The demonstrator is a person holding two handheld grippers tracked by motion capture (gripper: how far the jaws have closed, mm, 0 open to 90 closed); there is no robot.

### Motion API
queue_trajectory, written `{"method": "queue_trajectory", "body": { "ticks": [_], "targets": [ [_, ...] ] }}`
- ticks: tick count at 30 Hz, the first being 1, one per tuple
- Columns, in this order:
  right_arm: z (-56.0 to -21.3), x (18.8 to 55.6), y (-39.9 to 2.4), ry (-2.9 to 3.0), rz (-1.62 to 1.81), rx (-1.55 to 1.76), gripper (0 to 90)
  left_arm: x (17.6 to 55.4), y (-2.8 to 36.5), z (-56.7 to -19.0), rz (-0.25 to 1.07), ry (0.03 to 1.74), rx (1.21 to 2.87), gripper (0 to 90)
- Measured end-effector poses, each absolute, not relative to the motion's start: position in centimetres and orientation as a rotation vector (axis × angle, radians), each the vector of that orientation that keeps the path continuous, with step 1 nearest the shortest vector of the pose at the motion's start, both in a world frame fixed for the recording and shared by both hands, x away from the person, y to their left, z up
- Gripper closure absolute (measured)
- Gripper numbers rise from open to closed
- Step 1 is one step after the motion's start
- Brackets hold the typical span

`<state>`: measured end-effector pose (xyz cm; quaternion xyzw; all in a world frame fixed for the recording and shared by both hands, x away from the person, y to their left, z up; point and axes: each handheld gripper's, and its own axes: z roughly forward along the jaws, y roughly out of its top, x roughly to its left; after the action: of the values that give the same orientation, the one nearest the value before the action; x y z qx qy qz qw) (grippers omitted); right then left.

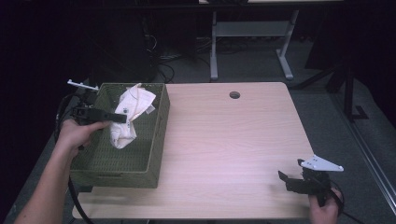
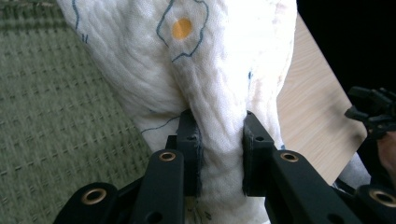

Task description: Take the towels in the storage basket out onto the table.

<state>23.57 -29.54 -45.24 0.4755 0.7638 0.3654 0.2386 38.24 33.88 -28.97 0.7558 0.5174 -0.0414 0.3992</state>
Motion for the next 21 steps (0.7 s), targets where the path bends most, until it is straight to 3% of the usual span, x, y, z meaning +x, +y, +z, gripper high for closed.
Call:
{"method": "queue_trajectory", "body": {
  "ticks": [21],
  "targets": [
    [-45.1, 23.4, -29.6, 2.090, 0.999, 1.291, 14.0, 39.0, 27.9, -25.9, -0.073, 1.201, 2.018, 73.3]
  ]
}}
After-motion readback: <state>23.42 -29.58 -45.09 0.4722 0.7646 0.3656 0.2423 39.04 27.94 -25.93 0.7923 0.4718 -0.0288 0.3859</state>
